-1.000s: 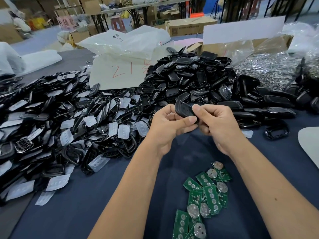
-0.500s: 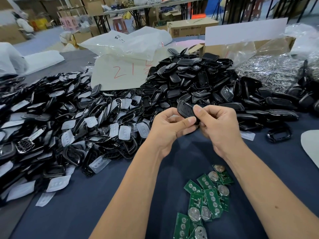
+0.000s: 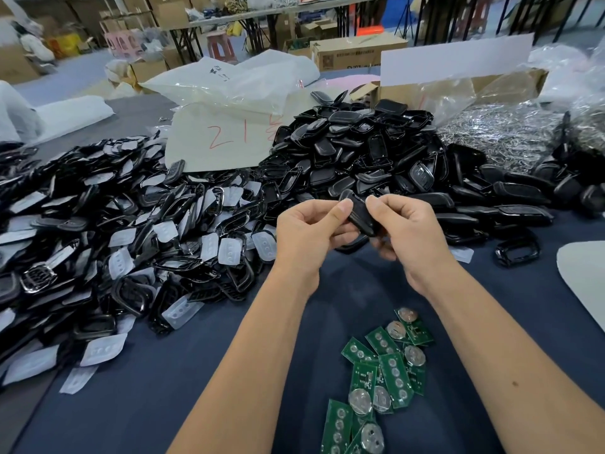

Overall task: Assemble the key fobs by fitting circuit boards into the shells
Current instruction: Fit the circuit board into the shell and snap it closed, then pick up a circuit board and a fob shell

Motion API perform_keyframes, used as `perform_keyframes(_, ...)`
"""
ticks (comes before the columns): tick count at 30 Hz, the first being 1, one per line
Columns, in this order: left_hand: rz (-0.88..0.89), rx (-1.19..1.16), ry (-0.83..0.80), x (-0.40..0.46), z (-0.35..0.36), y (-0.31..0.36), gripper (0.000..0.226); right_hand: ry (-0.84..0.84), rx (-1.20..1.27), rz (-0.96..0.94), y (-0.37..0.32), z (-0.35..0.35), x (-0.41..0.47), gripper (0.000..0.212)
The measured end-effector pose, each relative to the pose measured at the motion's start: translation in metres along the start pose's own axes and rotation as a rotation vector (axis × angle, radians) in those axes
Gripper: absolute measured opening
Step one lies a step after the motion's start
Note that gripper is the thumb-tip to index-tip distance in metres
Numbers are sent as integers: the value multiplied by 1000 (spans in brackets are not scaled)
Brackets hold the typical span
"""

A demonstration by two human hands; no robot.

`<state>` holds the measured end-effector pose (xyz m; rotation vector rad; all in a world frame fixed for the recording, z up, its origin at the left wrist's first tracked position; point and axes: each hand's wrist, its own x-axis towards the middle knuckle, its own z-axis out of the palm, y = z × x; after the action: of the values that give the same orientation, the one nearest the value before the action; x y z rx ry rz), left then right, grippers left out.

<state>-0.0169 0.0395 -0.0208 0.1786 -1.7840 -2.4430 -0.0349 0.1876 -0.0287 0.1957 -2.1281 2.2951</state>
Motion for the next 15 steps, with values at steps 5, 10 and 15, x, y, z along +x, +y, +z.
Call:
perform_keyframes(5, 114, 271, -35, 0, 18, -8, 21, 168, -241, -64, 0, -6, 3, 26)
perform_keyframes(10, 372, 800, -50, 13, 45, -12, 12, 401, -606, -99, -1, -20, 6, 25)
perform_keyframes(15, 222, 723, -92, 18, 84, -25, 7, 661, -792, -113, -7, -37, 8, 23)
